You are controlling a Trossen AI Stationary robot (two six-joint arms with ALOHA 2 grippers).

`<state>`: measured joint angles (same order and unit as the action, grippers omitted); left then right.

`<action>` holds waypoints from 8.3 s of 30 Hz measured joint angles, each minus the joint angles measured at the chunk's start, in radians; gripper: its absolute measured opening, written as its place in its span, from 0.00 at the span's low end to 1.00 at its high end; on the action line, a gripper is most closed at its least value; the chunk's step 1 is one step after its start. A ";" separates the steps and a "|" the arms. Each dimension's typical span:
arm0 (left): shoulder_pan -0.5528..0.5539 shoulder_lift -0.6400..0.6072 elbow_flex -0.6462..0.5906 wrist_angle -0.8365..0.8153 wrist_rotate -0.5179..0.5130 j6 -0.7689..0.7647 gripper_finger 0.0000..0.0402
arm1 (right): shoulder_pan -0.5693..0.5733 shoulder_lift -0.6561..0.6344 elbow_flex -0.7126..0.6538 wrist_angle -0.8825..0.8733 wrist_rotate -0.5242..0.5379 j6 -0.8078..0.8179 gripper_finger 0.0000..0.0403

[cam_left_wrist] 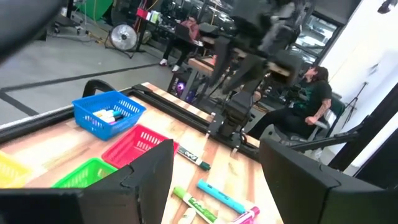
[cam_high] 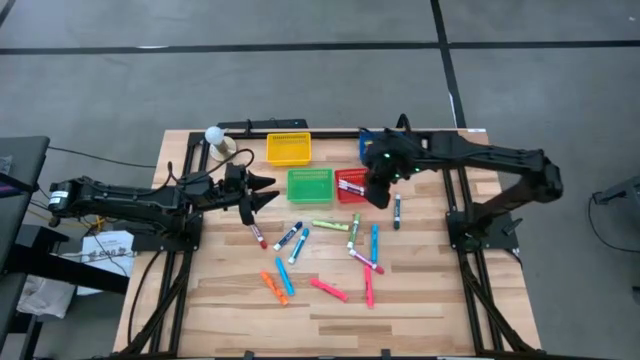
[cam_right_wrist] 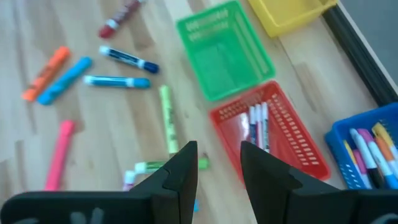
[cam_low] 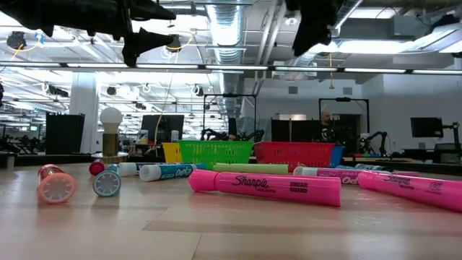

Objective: Pick & Place Markers
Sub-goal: Put the orange sharpie into the yellow bin

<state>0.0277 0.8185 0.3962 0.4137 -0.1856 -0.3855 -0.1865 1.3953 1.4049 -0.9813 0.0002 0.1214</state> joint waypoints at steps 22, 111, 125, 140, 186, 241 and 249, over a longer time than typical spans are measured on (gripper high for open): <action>-0.091 0.000 0.000 0.053 0.030 -0.062 0.59 | 0.115 -0.392 -0.401 0.310 0.001 0.175 0.28; -0.713 0.764 0.488 -0.826 -0.091 -1.980 0.52 | 0.114 -0.946 -0.953 0.721 -0.003 0.342 0.28; -0.669 0.834 0.488 -0.863 -0.015 -1.984 0.52 | 0.114 -0.946 -0.952 0.721 -0.003 0.342 0.28; -0.666 0.899 0.491 -0.873 0.066 -1.982 0.52 | 0.114 -0.946 -0.952 0.721 -0.003 0.342 0.28; -0.671 0.891 0.485 -0.892 0.093 -1.968 0.20 | 0.114 -0.946 -0.952 0.721 -0.003 0.342 0.28; 0.133 0.300 0.487 -0.584 -0.032 -0.234 0.19 | 0.114 -0.945 -0.952 0.721 0.000 0.341 0.28; 0.338 0.300 0.487 -0.459 0.070 0.027 0.19 | 0.114 -0.945 -0.952 0.721 0.000 0.341 0.28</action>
<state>0.3661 1.1187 0.8833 -0.0451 -0.1160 -0.3585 -0.0723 0.4507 0.4530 -0.2607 0.0002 0.4627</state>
